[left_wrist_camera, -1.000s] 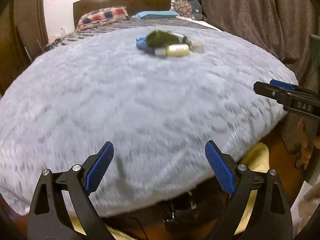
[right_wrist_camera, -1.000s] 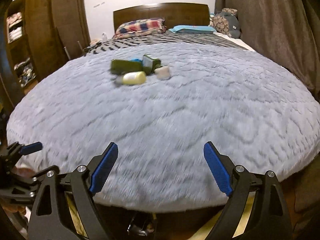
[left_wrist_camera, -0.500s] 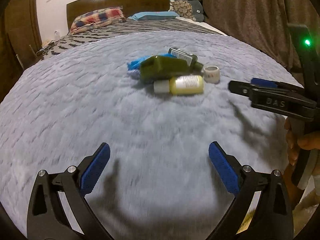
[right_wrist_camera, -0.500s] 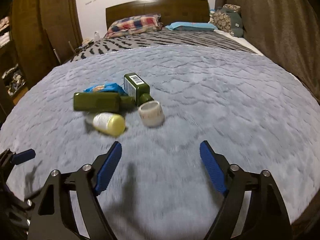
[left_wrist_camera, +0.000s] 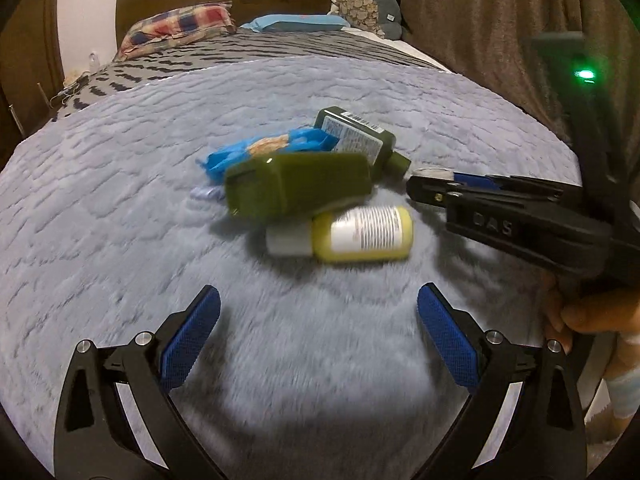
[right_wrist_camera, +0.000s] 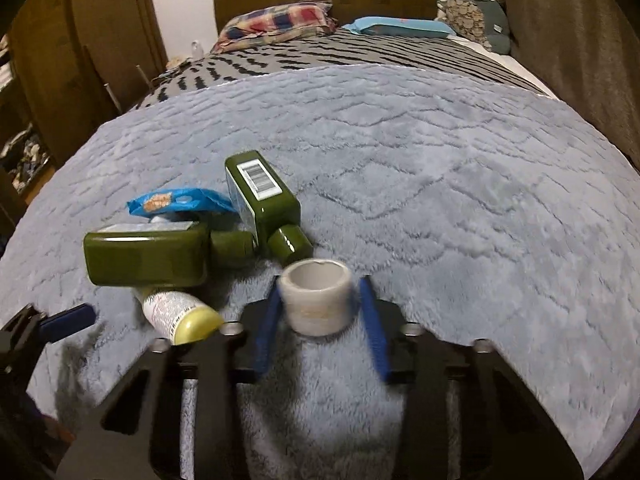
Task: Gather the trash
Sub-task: 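Grasp the yellow lotion bottle with the left tool while the right tool grasps the white tape roll, then lift both held items and carry them below the bed edge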
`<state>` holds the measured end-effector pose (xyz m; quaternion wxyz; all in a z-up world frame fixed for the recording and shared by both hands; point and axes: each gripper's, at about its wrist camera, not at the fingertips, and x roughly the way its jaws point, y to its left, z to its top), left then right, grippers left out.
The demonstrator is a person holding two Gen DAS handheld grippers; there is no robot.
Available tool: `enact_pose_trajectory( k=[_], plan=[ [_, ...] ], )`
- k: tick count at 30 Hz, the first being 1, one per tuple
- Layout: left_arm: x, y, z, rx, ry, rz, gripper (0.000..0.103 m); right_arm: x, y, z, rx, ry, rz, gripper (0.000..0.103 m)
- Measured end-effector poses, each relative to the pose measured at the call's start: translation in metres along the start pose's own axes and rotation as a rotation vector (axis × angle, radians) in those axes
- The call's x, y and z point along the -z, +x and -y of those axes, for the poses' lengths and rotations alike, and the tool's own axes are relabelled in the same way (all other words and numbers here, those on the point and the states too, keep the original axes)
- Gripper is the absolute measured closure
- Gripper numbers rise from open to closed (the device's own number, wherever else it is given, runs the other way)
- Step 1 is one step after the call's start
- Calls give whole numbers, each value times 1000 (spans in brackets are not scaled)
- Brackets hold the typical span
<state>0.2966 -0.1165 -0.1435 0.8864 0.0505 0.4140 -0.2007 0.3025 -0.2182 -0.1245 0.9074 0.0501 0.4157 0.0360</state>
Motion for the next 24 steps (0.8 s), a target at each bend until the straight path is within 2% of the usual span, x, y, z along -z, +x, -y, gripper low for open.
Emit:
enact_pose_trajectory(
  k=[6, 10, 12, 13, 14, 24],
  plan=[
    [-18, 17, 3, 14, -5, -9, 9, 7, -15, 9, -20, -5, 35, 69],
    [-29, 27, 6, 11, -1, -25, 9, 11, -27, 15, 16, -10, 65, 69],
    [-32, 32, 7, 15, -2, -33, 10, 13, -34, 20, 18, -3, 78, 69],
    [-33, 33, 7, 18, -4, -37, 16, 14, -37, 22, 22, 2, 84, 69],
    [-33, 34, 9, 26, -2, -43, 25, 15, -41, 25, 27, 6, 90, 69],
    [-10, 6, 18, 24, 35, -32, 24, 34, -77, 26, 27, 7, 122, 69]
  ],
)
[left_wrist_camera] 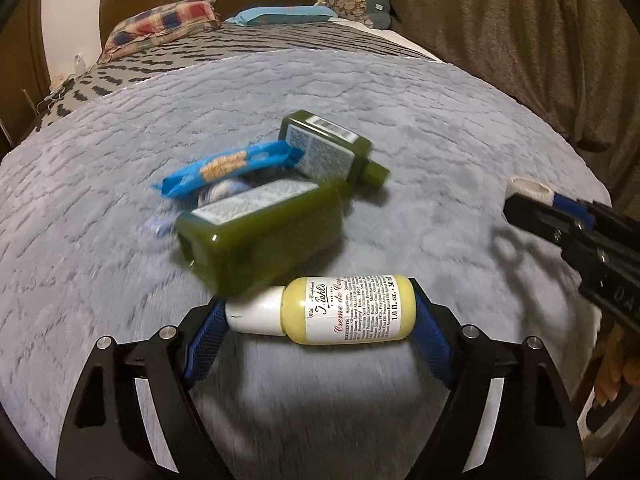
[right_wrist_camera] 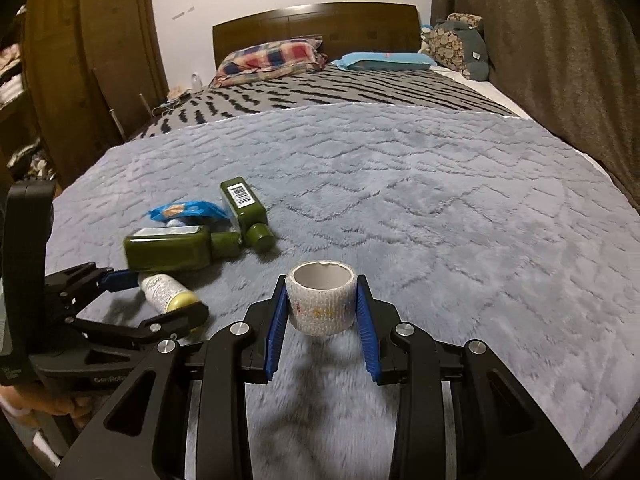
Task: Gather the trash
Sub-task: 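Lift both held items and carry them below the bed edge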
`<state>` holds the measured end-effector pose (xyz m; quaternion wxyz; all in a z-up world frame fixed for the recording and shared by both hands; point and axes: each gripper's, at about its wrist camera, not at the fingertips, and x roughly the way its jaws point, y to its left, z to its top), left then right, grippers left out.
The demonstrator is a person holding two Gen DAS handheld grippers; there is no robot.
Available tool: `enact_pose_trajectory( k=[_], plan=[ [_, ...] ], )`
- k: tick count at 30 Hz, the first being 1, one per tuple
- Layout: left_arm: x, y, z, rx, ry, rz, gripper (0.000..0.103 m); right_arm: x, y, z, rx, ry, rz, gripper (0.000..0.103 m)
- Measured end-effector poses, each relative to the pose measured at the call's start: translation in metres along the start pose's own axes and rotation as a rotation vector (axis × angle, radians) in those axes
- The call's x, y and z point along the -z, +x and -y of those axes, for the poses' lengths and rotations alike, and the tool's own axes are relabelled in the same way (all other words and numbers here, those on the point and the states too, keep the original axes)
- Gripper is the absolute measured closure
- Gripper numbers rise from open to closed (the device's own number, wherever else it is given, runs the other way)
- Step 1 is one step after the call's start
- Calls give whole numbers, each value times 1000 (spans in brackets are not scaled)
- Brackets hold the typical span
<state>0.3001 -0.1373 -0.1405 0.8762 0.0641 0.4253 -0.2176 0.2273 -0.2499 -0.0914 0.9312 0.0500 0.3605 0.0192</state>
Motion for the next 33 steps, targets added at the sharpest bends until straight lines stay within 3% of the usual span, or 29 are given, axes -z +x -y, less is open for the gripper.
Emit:
enact_pose_trajectory(
  k=[9, 21, 33],
  plan=[
    [52, -58, 14, -36, 55, 39, 24, 28, -44, -18, -31, -6, 17, 69],
    [132, -152, 21, -99, 26, 164, 24, 86, -114, -65, -75, -41, 78, 69],
    [203, -177, 13, -91, -45, 140, 24, 149, -136, -87, -87, -65, 29, 69]
  ],
)
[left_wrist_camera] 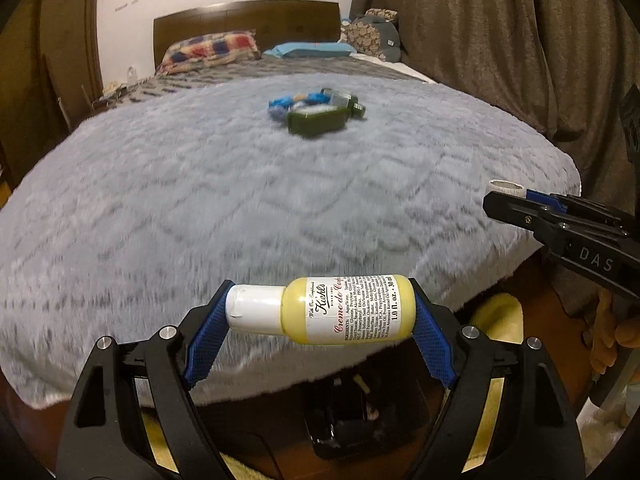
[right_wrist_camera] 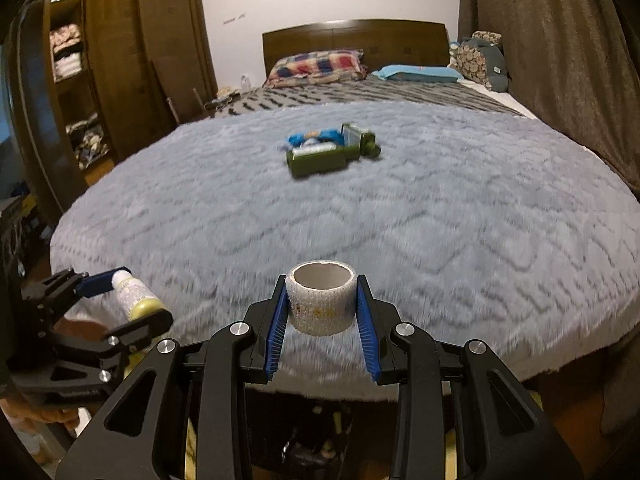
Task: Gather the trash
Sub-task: 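Lift both held items and carry them below the bed edge, then open both tools to drop the bottle and tape roll into the bin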
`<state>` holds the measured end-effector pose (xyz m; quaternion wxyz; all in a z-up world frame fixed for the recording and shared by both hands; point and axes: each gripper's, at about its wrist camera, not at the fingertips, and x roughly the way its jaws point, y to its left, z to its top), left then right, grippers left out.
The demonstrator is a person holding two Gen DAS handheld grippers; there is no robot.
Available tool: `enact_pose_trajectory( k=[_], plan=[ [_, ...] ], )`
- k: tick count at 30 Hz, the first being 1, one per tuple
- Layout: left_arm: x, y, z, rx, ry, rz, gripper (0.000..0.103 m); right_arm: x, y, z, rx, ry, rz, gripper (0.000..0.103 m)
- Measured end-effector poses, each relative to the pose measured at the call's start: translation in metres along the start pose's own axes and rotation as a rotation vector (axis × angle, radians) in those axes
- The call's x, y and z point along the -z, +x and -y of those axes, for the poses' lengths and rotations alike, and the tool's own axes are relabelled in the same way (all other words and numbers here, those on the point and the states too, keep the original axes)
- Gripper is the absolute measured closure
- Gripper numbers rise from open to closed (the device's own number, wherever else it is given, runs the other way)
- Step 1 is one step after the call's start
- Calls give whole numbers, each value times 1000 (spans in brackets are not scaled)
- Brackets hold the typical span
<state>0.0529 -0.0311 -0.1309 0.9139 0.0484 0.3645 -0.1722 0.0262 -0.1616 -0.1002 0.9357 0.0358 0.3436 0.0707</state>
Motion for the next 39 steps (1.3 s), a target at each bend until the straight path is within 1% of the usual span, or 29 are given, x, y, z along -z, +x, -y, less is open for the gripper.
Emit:
enact_pose_trajectory(
  k=[3, 10, 20, 28, 32, 35, 39],
  plan=[
    [17, 5, 1, 9, 0, -32, 24, 17, 6, 4, 6, 9, -41, 69],
    [55, 40, 9, 39, -6, -144, 24, 61, 39, 13, 25, 23, -178, 69],
    [97, 91, 11, 56, -19, -279, 24, 101, 81, 11, 4, 54, -326, 69],
    [128, 127, 4, 48, -32, -385, 24, 127, 111, 8, -30, 88, -429, 69],
    [140, 141, 1, 50, -42, -432, 24, 137, 128, 13, -49, 137, -486, 69],
    [148, 148, -1, 58, -43, -459, 24, 143, 137, 17, -57, 157, -511, 69],
    [148, 155, 2, 65, -34, -483, 24, 148, 144, 15, -67, 167, -527, 68]
  ],
)
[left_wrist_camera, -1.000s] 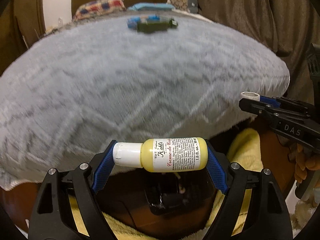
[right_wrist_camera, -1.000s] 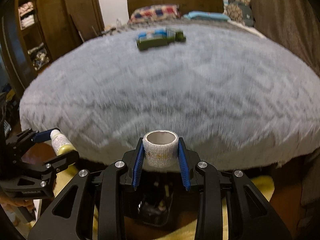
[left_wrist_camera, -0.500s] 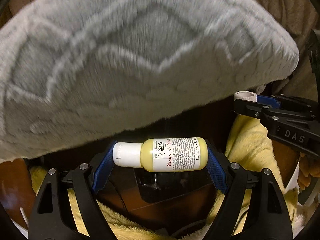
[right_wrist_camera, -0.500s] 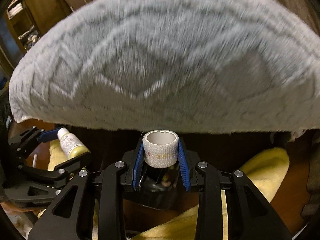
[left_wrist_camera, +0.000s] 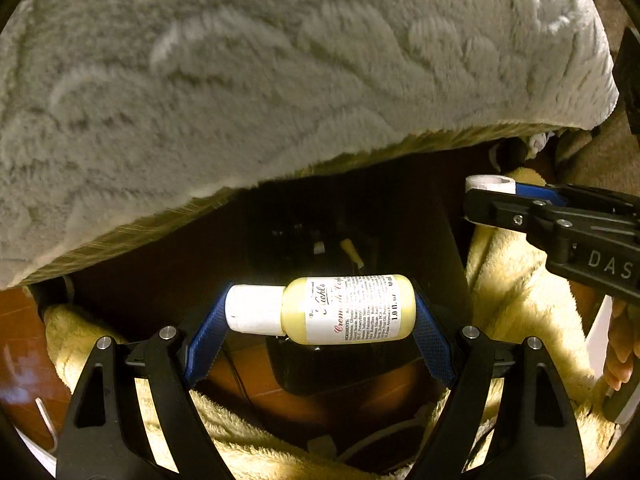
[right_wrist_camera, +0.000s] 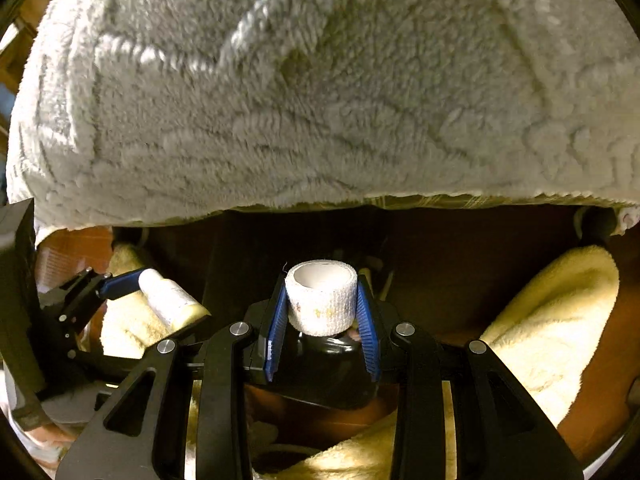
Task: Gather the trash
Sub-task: 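Open both tools to drop the bottle and tape roll into the bin, then move both open tools back over the remaining items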
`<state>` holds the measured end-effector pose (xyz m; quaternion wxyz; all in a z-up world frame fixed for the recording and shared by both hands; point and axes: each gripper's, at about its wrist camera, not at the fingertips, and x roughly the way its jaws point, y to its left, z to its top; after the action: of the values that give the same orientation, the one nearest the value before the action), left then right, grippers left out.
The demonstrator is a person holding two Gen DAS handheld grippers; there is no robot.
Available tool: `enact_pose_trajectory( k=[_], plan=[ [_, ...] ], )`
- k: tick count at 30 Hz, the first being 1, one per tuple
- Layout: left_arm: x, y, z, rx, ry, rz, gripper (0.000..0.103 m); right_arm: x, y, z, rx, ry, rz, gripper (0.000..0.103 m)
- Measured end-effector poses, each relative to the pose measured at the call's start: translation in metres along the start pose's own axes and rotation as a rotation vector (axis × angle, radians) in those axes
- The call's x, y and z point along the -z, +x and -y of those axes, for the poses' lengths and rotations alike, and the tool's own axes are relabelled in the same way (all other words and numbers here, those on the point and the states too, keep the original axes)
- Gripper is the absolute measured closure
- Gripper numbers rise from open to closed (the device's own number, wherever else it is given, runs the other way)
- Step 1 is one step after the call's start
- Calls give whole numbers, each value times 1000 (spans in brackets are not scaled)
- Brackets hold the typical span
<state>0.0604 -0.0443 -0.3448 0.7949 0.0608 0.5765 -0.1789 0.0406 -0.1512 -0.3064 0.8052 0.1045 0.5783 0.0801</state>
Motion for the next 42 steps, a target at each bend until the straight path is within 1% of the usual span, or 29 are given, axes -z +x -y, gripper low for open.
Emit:
enact_pose_trajectory(
  k=[5, 6, 7, 9, 10, 12, 14, 16, 19, 23, 24, 25, 27, 29, 30, 34, 37, 42],
  plan=[
    [1, 3, 3, -9, 14, -16, 23, -2, -2, -2, -11, 6, 10, 68],
    [1, 2, 3, -8, 12, -13, 22, -4, -3, -3, -12, 7, 14, 64],
    [-1, 1, 5, -9, 11, -9, 19, -5, -5, -2, -12, 11, 19, 55],
    [-1, -6, 7, -12, 11, 4, 16, -6, -11, -4, -16, 19, 35, 48],
    [-2, -9, 7, -13, 9, 12, 15, -3, -11, -10, -15, 20, 41, 48],
    [-2, -18, 5, -20, 6, 31, 14, -6, -20, -11, -10, 19, 60, 46],
    [-3, -30, 3, -27, 2, 54, 13, -7, -32, -13, -1, 14, 92, 40],
    [-7, -45, 2, -27, -1, 87, 13, -10, -50, -15, 18, 8, 140, 26],
    [-12, -69, 4, -36, -5, 139, 11, -12, -73, -20, 45, -5, 201, 12],
    [-15, -103, 5, -51, 10, 212, 11, -18, -113, -24, 64, -14, 302, 7],
    [-17, -110, 5, -55, 16, 228, 11, -29, -118, -22, 66, -15, 315, 7],
    [-20, -119, 6, -59, 20, 247, 11, -31, -124, -22, 68, -16, 331, 6],
    [-29, -132, 8, -55, 16, 270, 11, -41, -138, -20, 75, -17, 370, 6],
    [-38, -148, 2, -53, 9, 299, 11, -46, -148, -18, 82, -17, 401, 6],
    [-44, -150, 6, -57, 8, 310, 11, -48, -153, -17, 87, -16, 415, 6],
    [-63, -169, 1, -82, 10, 362, 11, -68, -169, -9, 110, -11, 455, 5],
    [-78, -174, -1, -99, 15, 384, 11, -86, -180, 1, 130, -13, 474, 5],
    [-112, -182, -7, -110, 34, 404, 11, -113, -176, 7, 158, -22, 475, 5]
  ],
)
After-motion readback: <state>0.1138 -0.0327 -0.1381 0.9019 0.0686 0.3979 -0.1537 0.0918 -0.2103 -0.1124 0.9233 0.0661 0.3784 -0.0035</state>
